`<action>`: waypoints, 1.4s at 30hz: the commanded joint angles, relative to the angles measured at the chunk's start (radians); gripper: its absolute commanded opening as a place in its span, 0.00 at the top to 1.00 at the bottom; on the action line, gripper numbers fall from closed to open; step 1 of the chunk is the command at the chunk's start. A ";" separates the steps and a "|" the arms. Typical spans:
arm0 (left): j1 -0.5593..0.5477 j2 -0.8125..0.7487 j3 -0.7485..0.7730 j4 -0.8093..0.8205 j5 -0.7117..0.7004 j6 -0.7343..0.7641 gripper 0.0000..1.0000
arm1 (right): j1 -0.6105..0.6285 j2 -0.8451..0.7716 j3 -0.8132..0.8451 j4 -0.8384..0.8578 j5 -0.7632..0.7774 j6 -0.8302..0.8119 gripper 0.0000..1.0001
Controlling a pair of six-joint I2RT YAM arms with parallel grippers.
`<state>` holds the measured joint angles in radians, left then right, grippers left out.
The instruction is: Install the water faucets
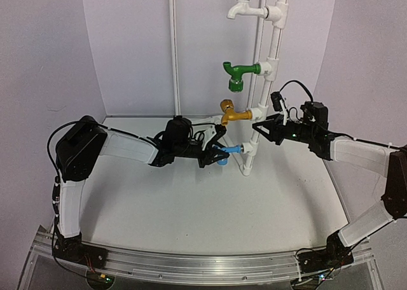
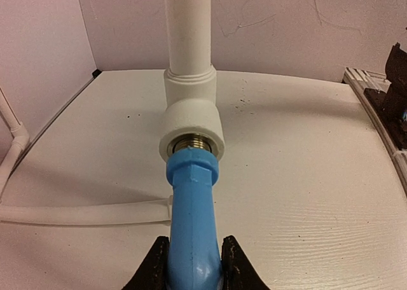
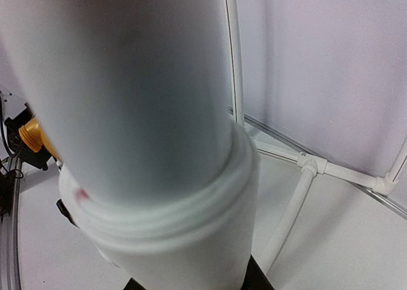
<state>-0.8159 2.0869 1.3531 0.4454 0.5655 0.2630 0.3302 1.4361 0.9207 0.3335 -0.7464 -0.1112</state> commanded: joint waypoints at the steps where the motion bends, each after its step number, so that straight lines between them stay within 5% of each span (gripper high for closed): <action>1: -0.028 -0.033 -0.003 0.165 -0.033 0.154 1.00 | 0.008 0.002 0.031 -0.094 -0.029 -0.009 1.00; 18: -0.129 0.015 -0.119 0.458 -0.299 0.720 1.00 | 0.008 0.001 0.035 -0.109 -0.037 0.003 1.00; 24: -0.173 0.107 -0.137 0.653 -0.370 1.025 1.00 | 0.008 0.004 0.040 -0.112 -0.040 0.007 1.00; 38: -0.168 0.263 -0.129 0.940 -0.321 1.469 1.00 | 0.008 0.005 0.044 -0.123 -0.036 -0.001 1.00; 42: -0.164 0.261 -0.137 0.940 -0.326 1.500 0.86 | 0.008 0.004 0.049 -0.127 -0.033 -0.003 1.00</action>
<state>-0.9352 2.3181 1.2018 1.3259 0.1293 1.6122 0.3065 1.4342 0.9302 0.3048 -0.7641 -0.1202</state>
